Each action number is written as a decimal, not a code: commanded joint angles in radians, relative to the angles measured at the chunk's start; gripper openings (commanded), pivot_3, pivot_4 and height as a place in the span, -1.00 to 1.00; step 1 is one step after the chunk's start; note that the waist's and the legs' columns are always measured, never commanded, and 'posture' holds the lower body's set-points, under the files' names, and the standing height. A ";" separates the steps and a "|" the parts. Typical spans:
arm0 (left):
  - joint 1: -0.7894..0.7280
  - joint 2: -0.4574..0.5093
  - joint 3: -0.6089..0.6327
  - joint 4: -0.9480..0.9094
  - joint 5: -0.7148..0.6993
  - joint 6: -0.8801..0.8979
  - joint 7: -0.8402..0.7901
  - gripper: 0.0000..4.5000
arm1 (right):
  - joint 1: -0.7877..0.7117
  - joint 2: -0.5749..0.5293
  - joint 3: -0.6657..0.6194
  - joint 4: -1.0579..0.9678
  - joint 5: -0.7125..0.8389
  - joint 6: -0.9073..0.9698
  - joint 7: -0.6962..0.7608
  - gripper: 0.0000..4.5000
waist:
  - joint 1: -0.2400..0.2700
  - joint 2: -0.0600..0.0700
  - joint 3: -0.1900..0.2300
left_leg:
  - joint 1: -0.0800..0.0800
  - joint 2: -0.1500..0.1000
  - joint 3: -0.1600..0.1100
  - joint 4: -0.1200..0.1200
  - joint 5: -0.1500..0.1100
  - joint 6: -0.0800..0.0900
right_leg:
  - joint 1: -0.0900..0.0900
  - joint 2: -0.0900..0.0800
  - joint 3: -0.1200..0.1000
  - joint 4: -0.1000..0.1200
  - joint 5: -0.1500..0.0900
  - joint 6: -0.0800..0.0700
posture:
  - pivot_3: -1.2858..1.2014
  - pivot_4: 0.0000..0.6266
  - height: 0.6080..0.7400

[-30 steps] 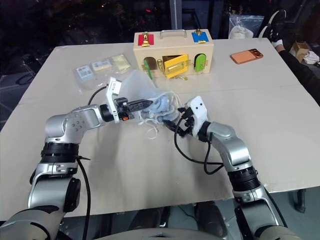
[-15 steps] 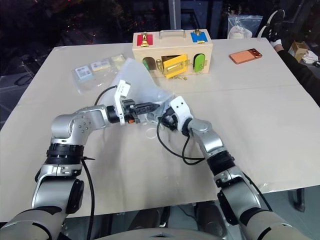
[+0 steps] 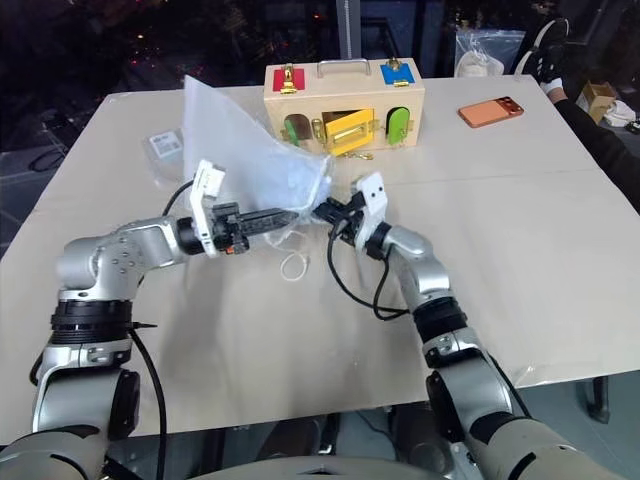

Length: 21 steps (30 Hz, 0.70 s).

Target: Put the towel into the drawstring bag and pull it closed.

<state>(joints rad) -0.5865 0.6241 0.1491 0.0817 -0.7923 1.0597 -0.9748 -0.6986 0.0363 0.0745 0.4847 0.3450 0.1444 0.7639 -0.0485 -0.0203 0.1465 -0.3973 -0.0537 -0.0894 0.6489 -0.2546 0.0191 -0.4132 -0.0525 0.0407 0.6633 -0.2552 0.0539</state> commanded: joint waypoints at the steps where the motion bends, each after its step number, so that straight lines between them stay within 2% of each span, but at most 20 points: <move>1: -0.022 -0.060 -0.007 -0.080 -0.102 0.092 0.010 -1.00 | -0.041 0.008 0.038 -0.071 0.021 0.029 0.086 -0.99 | 0.003 0.000 0.000 | 0.000 0.000 0.000 0.000 0.000 0.000 | 0.000 0.000 0.000 0.000 0.000 0.000 | 0.03 -0.52 1.00; 6: -0.100 -0.163 0.020 -0.057 -0.196 0.216 0.078 -1.00 | -0.073 0.064 0.067 -0.031 0.053 0.064 0.186 -0.99 | 0.005 0.000 0.000 | 0.000 0.000 0.000 0.001 0.000 0.000 | 0.000 0.000 -0.001 0.001 0.000 0.000 | 0.03 -0.52 1.00; 11: -0.068 -0.123 0.028 -0.060 -0.172 0.218 0.079 -1.00 | -0.042 0.072 -0.042 -0.067 0.182 0.183 0.200 -0.99 | -0.012 0.000 0.000 | 0.000 0.000 -0.001 0.000 0.000 0.000 | 0.000 0.000 0.000 0.000 0.000 0.000 | 0.03 -0.52 1.00; 13: -0.061 -0.115 0.020 -0.061 -0.164 0.206 0.078 -1.00 | -0.025 0.043 -0.023 -0.046 0.114 0.172 0.150 -0.99 | -0.013 0.000 0.000 | 0.000 0.000 -0.001 0.000 0.000 0.000 | 0.000 0.000 0.000 0.000 0.000 0.000 | 0.03 -0.52 1.00; 17: -0.066 -0.160 -0.033 -0.081 -0.120 0.136 0.088 -1.00 | -0.041 0.027 0.051 0.104 -0.079 0.041 0.018 -0.99 | -0.010 0.000 0.000 | 0.000 0.000 0.000 0.000 0.000 0.000 | 0.000 0.000 0.000 0.000 0.000 0.000 | 0.03 -0.52 1.00; 19: -0.073 -0.152 -0.082 -0.054 -0.033 0.050 0.089 -1.00 | -0.031 0.008 0.095 0.128 -0.165 -0.027 -0.024 -0.99 | -0.010 0.000 0.000 | 0.001 -0.001 0.000 0.000 0.000 0.000 | 0.000 0.000 0.000 0.000 0.000 0.000 | 0.03 -0.52 1.00; 21: -0.078 -0.119 -0.118 -0.008 0.044 -0.036 0.059 -1.00 | -0.015 -0.016 0.090 0.104 -0.189 -0.018 -0.063 -0.99 | -0.010 0.000 0.000 | 0.000 -0.001 0.000 0.000 0.000 0.000 | 0.000 0.000 0.000 0.000 0.000 0.000 | 0.03 -0.52 1.00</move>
<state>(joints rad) -0.6430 0.4810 0.0478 0.0595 -0.8026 1.1125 -0.8869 -0.7192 0.0289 0.1581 0.6249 0.1909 0.1500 0.7383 -0.0585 -0.0205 0.1464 -0.3972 -0.0547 -0.0894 0.6493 -0.2544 0.0186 -0.4133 -0.0528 0.0411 0.6635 -0.2552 0.0538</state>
